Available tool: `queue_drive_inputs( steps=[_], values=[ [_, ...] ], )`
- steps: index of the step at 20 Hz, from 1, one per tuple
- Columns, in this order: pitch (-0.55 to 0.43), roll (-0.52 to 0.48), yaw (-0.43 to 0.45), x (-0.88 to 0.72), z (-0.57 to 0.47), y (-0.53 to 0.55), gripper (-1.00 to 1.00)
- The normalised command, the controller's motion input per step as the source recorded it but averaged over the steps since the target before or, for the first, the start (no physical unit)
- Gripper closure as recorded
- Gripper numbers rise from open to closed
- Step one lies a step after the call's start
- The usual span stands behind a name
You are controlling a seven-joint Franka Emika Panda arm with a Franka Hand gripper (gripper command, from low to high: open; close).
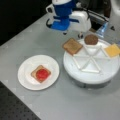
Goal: Ingredient selection for cheeseburger or sandwich
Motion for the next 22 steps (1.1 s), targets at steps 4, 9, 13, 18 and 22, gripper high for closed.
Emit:
queue_drive_inputs(
  steps=[4, 9, 13, 18, 22],
  values=[
    [0.105, 0.518, -0.015, 0.20, -0.03, -0.29, -1.00],
    [0.057, 0.529, 0.133, 0.18, -0.06, -0.21, -1.00],
    [0.053, 0.645, 0.185, 0.15, -0.15, -0.35, -1.00],
    [0.081, 0.603, 0.118, 0.21, -0.09, -0.41, -1.00],
    [0.034, 0.425, 0.152, 0.27, -0.04, -0.38, -1.00]
  ],
)
